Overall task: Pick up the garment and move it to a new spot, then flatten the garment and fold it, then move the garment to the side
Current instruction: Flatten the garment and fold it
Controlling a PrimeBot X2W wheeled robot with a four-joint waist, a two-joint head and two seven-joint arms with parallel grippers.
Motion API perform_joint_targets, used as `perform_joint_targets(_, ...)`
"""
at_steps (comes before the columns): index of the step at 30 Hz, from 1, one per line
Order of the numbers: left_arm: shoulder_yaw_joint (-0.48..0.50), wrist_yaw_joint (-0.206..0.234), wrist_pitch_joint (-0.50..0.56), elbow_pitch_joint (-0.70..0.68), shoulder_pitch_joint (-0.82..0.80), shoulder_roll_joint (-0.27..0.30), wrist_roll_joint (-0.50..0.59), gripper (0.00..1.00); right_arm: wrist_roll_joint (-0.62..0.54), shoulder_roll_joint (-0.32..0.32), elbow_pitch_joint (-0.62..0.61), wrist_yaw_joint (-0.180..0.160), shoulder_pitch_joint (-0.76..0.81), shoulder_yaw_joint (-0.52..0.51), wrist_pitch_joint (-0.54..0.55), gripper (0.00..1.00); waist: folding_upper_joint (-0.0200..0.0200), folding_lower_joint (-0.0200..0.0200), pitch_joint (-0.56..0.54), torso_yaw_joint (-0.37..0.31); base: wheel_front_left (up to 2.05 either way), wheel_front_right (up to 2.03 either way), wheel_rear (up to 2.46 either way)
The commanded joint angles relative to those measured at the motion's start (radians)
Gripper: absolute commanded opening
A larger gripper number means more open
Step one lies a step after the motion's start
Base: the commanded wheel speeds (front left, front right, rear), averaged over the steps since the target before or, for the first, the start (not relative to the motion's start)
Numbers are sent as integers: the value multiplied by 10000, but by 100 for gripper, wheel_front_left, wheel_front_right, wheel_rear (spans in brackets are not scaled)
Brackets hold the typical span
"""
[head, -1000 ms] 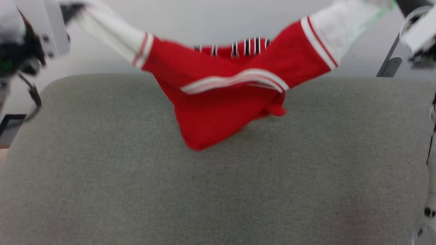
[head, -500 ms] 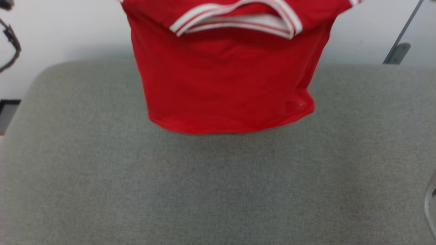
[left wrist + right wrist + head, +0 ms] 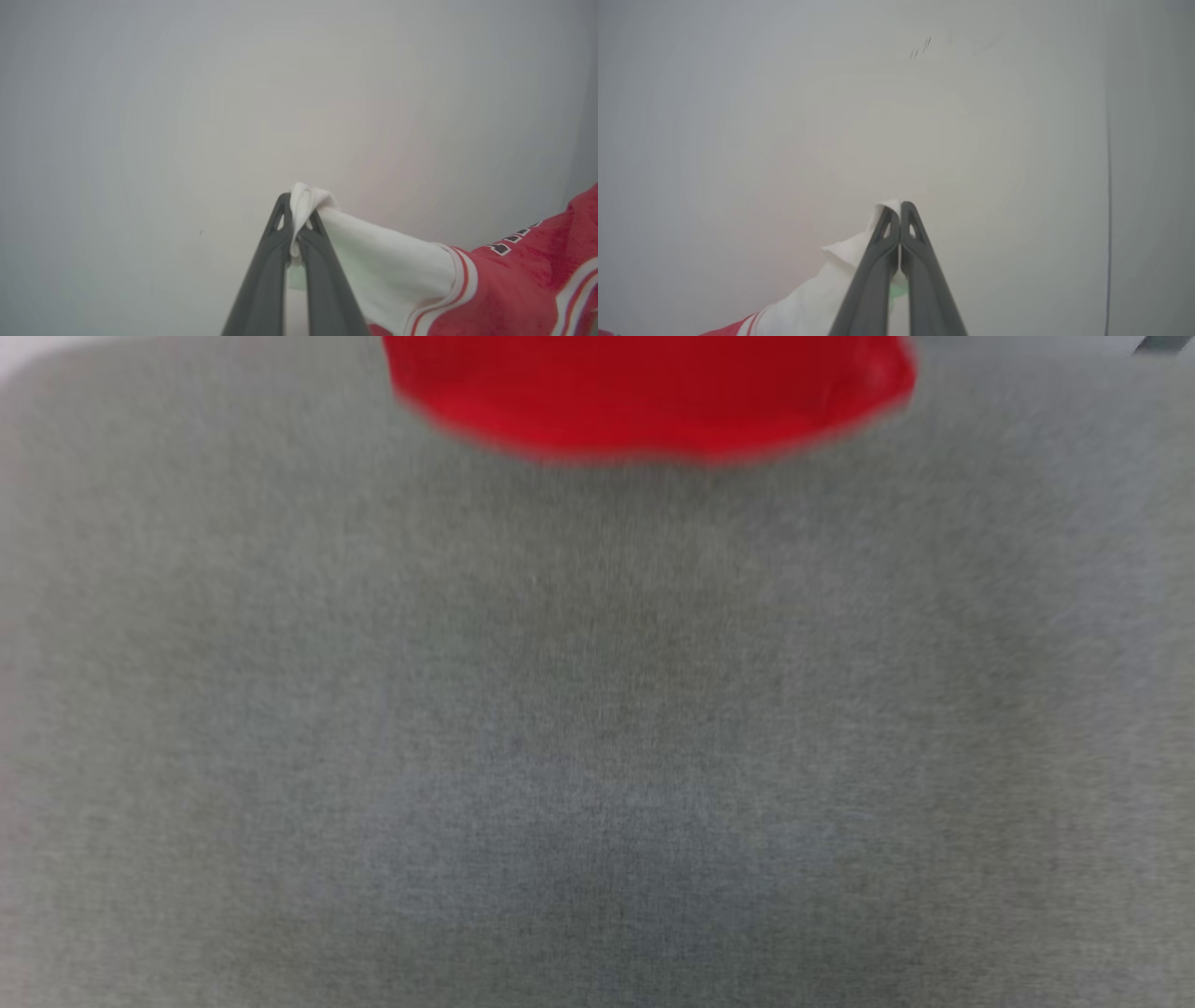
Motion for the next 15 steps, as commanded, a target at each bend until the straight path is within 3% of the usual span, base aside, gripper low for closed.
perform_joint_targets(1,43,-18,-174,75,-193,-36,59,0,-188,-93,35,-12,-201,90,-282,0,0,0,1201,166,0,0,0)
perform_joint_targets(4,80,-39,-1534,396,-634,-191,376,0,-1000,-336,245,-12,-470,517,-1370,0,0,0,1676,278,0,0,0)
perform_joint_targets(7,-13,-69,-2577,720,-675,-361,545,0,-1618,-552,339,-13,-439,1032,-1623,0,0,0,1968,413,0,0,0)
perform_joint_targets(10,-250,-70,-2873,1110,-188,-486,385,0,-1769,-533,710,-13,163,1583,-1648,0,0,0,1900,476,0,0,0)
perform_joint_targets(15,-861,-78,-2387,1331,1086,-551,-331,0,-871,-668,1557,-13,1224,2713,-1401,0,0,0,1301,599,0,0,0)
